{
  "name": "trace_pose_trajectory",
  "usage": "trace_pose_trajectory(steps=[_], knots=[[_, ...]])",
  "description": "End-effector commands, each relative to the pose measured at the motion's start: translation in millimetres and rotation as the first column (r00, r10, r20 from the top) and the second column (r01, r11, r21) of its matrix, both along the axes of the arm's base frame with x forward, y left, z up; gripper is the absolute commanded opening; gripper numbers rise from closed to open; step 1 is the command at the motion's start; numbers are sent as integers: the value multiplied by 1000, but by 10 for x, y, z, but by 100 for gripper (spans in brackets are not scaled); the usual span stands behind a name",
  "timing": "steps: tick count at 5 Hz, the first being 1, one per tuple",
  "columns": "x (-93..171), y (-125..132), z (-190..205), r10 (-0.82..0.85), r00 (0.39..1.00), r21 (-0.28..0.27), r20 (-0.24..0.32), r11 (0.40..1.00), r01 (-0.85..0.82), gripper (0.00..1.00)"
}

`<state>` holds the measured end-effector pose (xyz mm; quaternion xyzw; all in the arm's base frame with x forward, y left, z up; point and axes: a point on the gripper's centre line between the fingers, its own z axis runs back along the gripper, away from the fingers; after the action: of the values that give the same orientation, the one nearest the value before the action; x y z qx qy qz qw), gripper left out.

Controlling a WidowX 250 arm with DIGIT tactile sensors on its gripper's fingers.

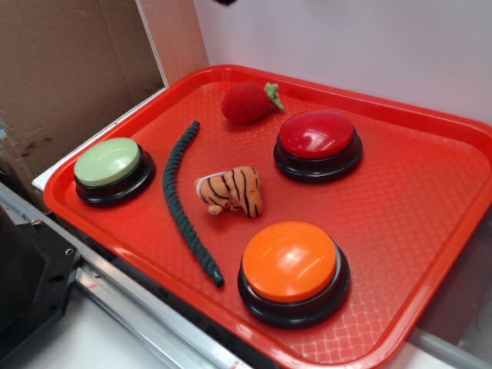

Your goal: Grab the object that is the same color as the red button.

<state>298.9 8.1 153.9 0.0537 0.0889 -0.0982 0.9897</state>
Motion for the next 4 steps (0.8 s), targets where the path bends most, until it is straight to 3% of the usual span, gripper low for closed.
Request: trace_pose_trajectory(steps=[1,2,3,4], knots=[[214,218,-234,-50,998,-5,-24,999,50,100],[309,260,-477,-45,996,14,-72,999,46,100],[321,176,-832,-37,991,80,-127,996,47,100],[261,144,-1048,-44,987,85,-152,995,57,100]])
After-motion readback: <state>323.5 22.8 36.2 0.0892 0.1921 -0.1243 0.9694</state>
